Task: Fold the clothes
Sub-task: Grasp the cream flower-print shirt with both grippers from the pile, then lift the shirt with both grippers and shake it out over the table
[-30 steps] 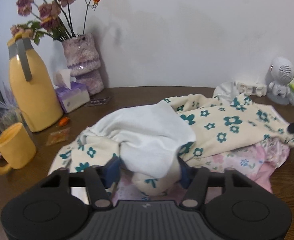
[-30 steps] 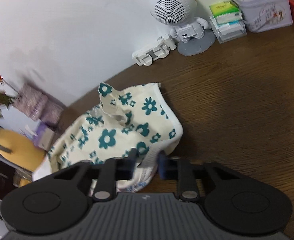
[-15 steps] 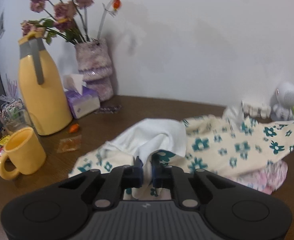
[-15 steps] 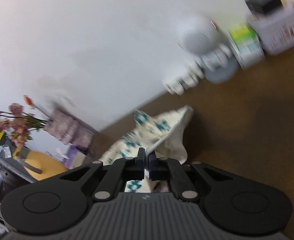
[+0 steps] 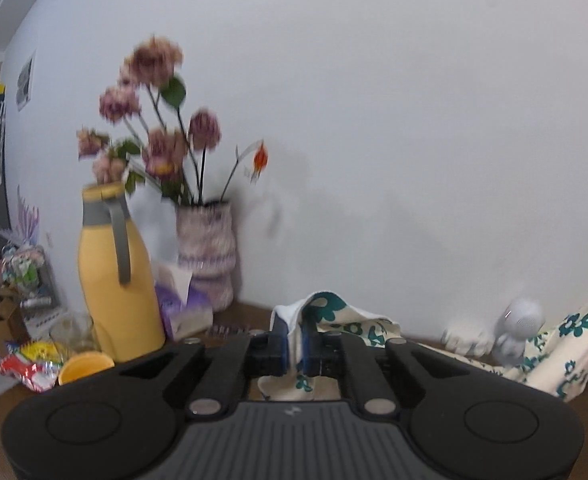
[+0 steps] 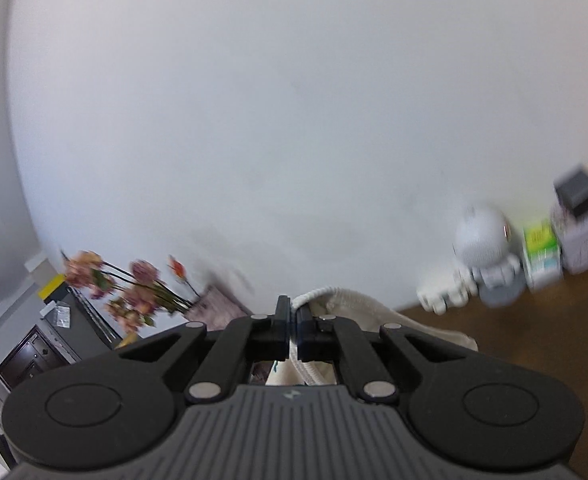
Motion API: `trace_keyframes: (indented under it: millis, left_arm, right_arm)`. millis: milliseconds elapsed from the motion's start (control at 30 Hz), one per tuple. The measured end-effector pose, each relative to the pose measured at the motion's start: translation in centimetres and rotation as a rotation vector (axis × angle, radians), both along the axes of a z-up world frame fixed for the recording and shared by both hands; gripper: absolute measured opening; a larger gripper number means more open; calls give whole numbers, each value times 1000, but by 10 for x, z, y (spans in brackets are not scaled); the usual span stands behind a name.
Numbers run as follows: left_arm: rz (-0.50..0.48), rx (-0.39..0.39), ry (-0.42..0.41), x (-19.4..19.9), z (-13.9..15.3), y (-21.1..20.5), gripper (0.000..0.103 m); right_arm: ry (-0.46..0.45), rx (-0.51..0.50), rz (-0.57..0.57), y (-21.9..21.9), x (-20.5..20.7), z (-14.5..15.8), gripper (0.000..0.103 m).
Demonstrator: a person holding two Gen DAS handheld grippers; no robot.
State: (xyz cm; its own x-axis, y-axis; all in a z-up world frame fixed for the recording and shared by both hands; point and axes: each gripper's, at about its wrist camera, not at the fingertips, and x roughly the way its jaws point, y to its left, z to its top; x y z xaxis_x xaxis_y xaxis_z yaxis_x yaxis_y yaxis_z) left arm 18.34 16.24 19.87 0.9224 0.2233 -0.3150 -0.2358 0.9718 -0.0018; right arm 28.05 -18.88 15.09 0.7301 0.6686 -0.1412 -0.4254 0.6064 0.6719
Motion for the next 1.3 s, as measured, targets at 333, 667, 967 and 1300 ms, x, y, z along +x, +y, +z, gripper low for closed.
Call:
trace_keyframes:
  millis: [333, 667, 967, 1300]
  left_arm:
    - [9, -34, 2, -25, 33, -2, 5]
    - [20, -88, 350, 81, -80, -9, 9]
    - [49, -55, 434, 94, -134, -5, 48]
    - [-352, 58, 431, -28, -126, -57, 77]
  right_arm:
    - [-166, -53, -54, -86, -85, 75, 2]
    - [53, -233, -81, -118, -66, -11, 2]
    - [191, -280, -97, -126, -56, -71, 2]
    - [218, -312, -99, -132, -55, -78, 2]
